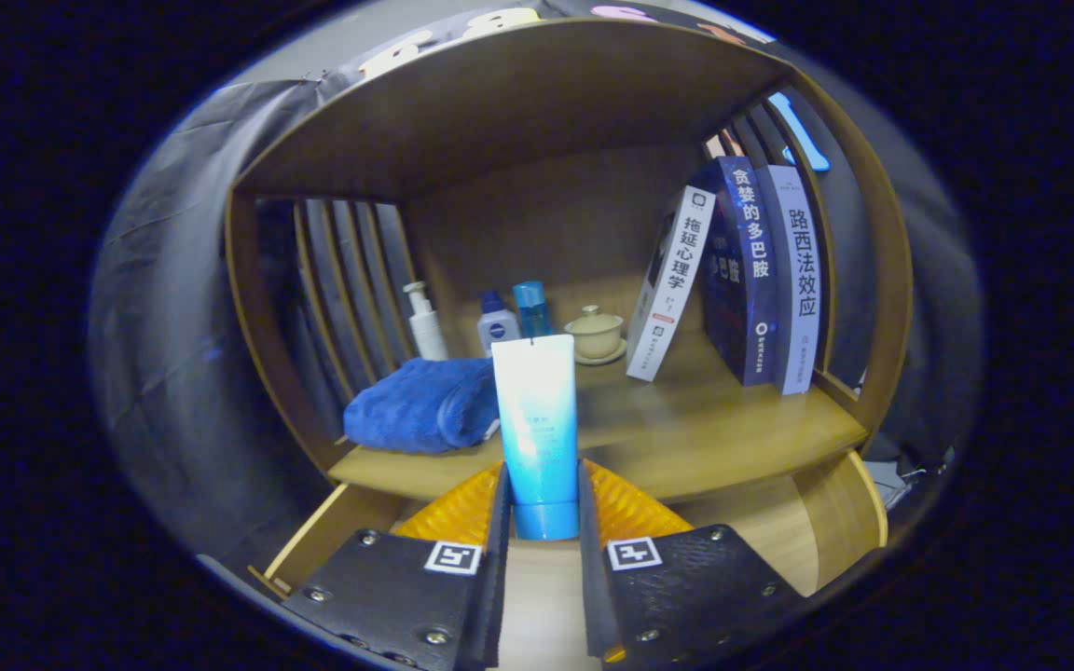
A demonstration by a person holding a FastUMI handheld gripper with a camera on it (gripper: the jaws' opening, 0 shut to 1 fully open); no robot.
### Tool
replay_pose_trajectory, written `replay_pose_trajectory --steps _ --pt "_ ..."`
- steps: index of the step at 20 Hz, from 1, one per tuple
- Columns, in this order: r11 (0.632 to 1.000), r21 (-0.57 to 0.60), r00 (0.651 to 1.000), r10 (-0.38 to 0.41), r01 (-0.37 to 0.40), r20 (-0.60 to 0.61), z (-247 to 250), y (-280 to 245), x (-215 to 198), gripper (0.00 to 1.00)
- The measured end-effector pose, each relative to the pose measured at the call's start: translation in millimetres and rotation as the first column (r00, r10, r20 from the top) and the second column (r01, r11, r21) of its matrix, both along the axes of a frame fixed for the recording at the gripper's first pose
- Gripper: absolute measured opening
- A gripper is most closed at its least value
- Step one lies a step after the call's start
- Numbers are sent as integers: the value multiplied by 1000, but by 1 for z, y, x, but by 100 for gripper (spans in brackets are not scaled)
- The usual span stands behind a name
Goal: Pull open the drawer, take out the items inside it, and place them on the countertop above the cabinet.
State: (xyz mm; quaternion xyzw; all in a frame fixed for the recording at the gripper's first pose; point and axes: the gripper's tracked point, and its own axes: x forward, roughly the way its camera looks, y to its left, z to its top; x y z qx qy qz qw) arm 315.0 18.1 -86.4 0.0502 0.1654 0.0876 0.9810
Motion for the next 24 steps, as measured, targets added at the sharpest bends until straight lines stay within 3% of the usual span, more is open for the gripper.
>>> replay_pose_trajectory --steps 7,13,19,24 --pt "992 -55 991 -118 115 -58 -47 -11 59 35" --pt "986 -104 992 -129 130 11 -49 -10 82 37" --pt "986 -96 990 -139 138 -1 -48 -10 92 37" --pt "983 -132 992 -126 126 5 -35 -9 70 79"
